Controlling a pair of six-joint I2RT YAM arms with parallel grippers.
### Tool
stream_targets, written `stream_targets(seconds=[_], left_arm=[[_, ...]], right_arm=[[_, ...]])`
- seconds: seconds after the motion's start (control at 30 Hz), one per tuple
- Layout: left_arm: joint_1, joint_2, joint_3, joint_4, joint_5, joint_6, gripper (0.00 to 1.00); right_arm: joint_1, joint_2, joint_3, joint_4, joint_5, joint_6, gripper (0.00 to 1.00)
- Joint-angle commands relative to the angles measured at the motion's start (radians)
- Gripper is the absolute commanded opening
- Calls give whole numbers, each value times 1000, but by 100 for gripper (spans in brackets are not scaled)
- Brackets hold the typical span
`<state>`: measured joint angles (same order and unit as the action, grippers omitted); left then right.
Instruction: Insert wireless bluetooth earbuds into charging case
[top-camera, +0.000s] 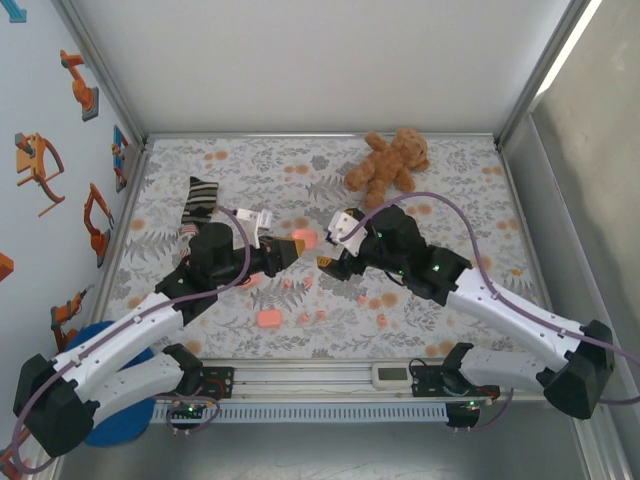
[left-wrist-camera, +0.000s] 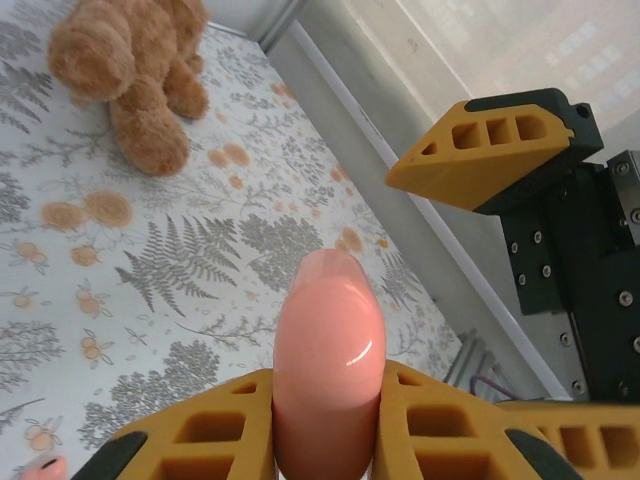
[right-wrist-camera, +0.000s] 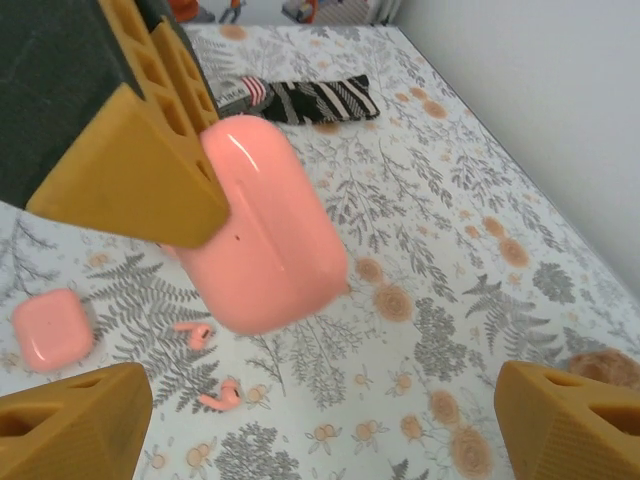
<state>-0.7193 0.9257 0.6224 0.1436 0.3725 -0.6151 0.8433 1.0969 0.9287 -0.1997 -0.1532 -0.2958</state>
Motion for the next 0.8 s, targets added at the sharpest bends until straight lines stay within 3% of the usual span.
stream_targets(seconds=[0.0,0.27,0.5,0.77], left_arm=[[29,-41,-35,47,-69,82,1],[179,-44,-162,342,33,65,0],[184,-51,-255,611,118,166,0],[157,-87,-317,770,169,289,0]], right_arm=[[-92,-54,-60,113,-259,146,89],[-256,-72,-173,345,-544,400,91],[-320,2,-225,601,-669,640,92],[-296,101,-200,738,-753,740,92]])
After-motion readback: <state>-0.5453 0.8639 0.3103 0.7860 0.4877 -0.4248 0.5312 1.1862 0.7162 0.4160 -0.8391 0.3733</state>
